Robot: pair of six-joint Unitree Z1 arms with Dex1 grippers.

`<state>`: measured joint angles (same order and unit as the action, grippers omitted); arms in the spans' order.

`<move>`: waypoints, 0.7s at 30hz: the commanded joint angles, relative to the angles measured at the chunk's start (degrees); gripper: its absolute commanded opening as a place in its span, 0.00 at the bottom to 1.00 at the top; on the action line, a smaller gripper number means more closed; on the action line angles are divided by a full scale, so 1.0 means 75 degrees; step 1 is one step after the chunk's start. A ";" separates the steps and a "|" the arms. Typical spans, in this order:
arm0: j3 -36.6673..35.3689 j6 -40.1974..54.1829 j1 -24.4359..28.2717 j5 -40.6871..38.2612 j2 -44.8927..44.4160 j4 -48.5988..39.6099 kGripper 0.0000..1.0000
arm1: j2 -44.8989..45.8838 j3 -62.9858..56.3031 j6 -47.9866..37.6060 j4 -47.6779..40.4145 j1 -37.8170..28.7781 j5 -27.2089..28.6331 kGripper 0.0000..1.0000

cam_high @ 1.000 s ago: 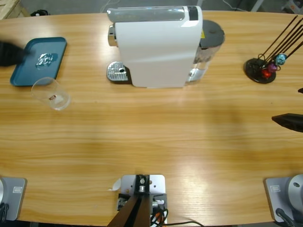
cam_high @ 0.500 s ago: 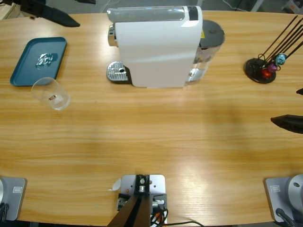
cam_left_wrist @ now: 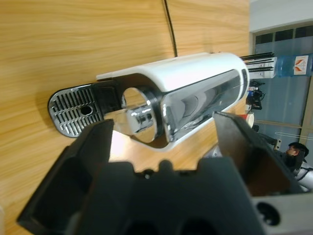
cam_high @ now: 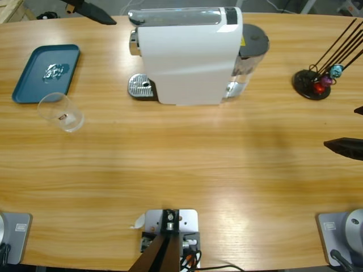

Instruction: Pour coffee

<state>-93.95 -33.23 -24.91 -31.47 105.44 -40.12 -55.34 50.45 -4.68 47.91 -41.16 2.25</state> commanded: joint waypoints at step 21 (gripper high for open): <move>-0.0223 0.0018 -0.0337 -0.0449 0.0805 0.0148 0.00 | -0.0136 -0.0174 0.0074 -0.0025 0.0097 -0.0137 0.97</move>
<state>-95.84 -33.64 -26.86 -32.45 107.86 -40.12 -55.34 50.45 -4.68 47.91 -41.16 2.25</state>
